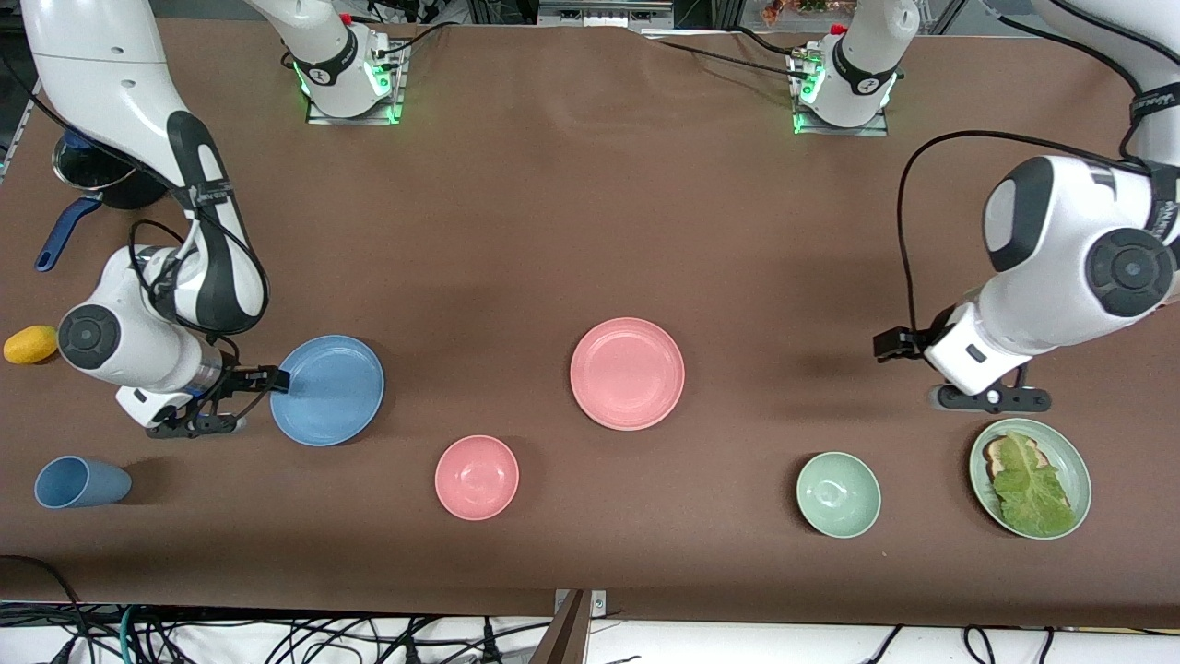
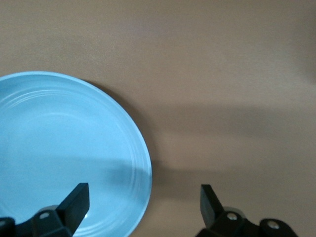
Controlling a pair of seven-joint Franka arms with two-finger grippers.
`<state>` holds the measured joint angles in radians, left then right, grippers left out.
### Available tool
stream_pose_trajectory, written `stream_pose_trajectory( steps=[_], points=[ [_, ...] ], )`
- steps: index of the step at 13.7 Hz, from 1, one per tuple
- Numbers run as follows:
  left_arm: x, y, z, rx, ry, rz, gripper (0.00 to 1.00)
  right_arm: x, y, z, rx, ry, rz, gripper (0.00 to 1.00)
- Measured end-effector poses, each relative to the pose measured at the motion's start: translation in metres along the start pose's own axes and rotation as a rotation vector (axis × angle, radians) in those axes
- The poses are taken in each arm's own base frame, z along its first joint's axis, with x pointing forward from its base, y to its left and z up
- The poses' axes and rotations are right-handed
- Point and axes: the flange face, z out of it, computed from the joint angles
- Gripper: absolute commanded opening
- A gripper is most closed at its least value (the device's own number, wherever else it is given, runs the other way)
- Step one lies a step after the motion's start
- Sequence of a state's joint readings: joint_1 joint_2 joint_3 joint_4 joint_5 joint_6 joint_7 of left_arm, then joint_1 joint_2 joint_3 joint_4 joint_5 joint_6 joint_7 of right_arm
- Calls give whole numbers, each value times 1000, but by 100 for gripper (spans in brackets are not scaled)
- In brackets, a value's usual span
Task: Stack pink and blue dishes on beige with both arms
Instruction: 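Retract the left gripper while the right gripper reaches the blue plate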
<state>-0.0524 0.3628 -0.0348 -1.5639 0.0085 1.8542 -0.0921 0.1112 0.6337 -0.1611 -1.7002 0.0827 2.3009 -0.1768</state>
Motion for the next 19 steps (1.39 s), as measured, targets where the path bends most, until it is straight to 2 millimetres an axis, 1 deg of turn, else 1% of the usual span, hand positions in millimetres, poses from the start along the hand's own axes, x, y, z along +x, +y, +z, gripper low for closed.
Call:
stream_pose_trajectory(
  steps=[2, 3, 4, 7, 9, 10, 11, 12, 13, 15, 16, 17, 19],
  points=[
    [0, -37, -9, -4, 13, -55, 100, 0, -5, 12, 2, -3, -6, 96],
    [0, -52, -11, -6, 15, -75, 100, 0, -6, 18, 2, -5, -7, 93],
    [-1, -59, -12, -6, 14, -85, 100, 0, -6, 23, 1, -6, -7, 87],
    [-2, -59, -7, -7, 5, -87, 100, -2, -6, 37, -2, -6, -6, 69],
    [-3, -57, -1, -8, -8, -83, 100, -3, -6, 39, -2, -5, -6, 55],
    [-4, -56, -1, -8, -9, -82, 100, -3, -6, 39, -1, -5, -5, 48],
    [-4, -54, -5, -8, -3, -79, 100, -3, -7, 39, 6, -4, -1, 42],
    [-7, -50, -14, -9, 5, -73, 100, -3, -9, 40, 12, -3, 3, 34],
    [-11, -44, -30, -10, 15, -63, 100, -3, -9, 40, 19, -2, 9, 25],
    [-27, -30, -73, -11, 22, -39, 100, -3, -9, 40, 28, 0, 18, 10],
    [-36, -26, -92, -9, 20, -33, 100, -3, -10, 40, 32, 0, 22, 2],
    [-44, -25, -107, -7, 16, -31, 100, -3, -9, 35, 38, 0, 25, 0],
    [-57, -26, -128, -4, 0, -26, 100, -3, -9, 23, 54, -4, 32, 0]
  ],
)
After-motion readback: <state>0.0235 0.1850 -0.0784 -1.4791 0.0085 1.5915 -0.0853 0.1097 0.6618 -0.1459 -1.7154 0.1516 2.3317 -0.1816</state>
